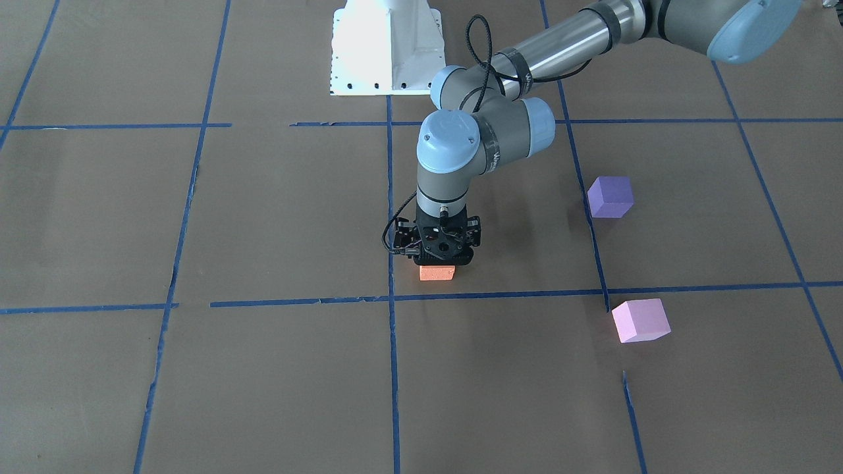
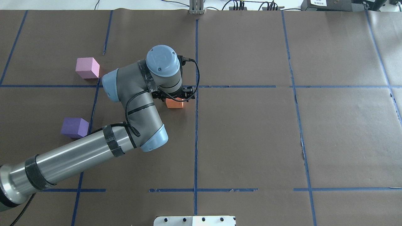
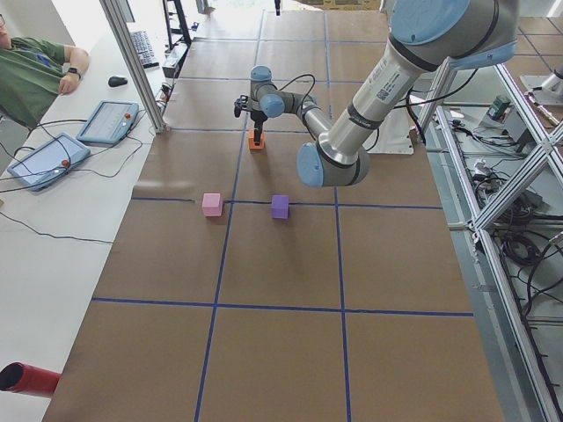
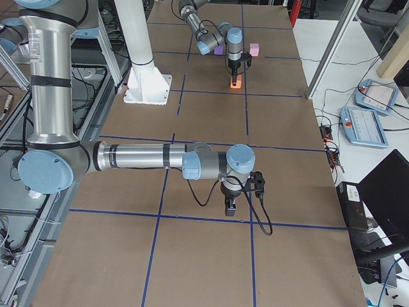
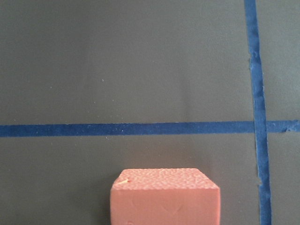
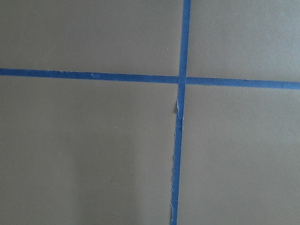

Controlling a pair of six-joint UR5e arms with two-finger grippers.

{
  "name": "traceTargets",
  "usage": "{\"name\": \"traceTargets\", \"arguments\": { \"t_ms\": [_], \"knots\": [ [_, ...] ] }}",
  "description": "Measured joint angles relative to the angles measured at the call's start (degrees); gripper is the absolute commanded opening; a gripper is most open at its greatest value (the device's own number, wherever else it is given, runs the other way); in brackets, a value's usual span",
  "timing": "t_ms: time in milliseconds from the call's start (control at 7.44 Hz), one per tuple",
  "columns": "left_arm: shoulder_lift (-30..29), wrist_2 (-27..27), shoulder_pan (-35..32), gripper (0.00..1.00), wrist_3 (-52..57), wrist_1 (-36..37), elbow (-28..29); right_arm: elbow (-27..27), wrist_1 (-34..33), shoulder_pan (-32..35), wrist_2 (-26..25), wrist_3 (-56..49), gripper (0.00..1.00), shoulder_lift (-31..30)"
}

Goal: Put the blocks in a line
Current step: 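Lower the left gripper and close it on the orange cube, then carry the orange cube toward the gap between pink and purple cubes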

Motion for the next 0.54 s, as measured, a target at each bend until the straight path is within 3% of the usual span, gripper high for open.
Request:
{"name": "traceTargets", "arguments": {
  "t_ms": [269,403,538],
  "knots": [
    [-0.1,0.2,0.0,0.26,0.0,-0.3,0.2,0.0,0.0,0.0,0.0,0.0,1.0,0.0],
    [-0.1,0.6,0.0,0.01,0.0,-0.6,0.3,0.0,0.0,0.0,0.0,0.0,1.0,0.0],
    [-0.1,0.7,-0.1,0.0,0.2,-0.7,0.0,0.0,0.0,0.0,0.0,0.0,1.0,0.0]
  ]
}}
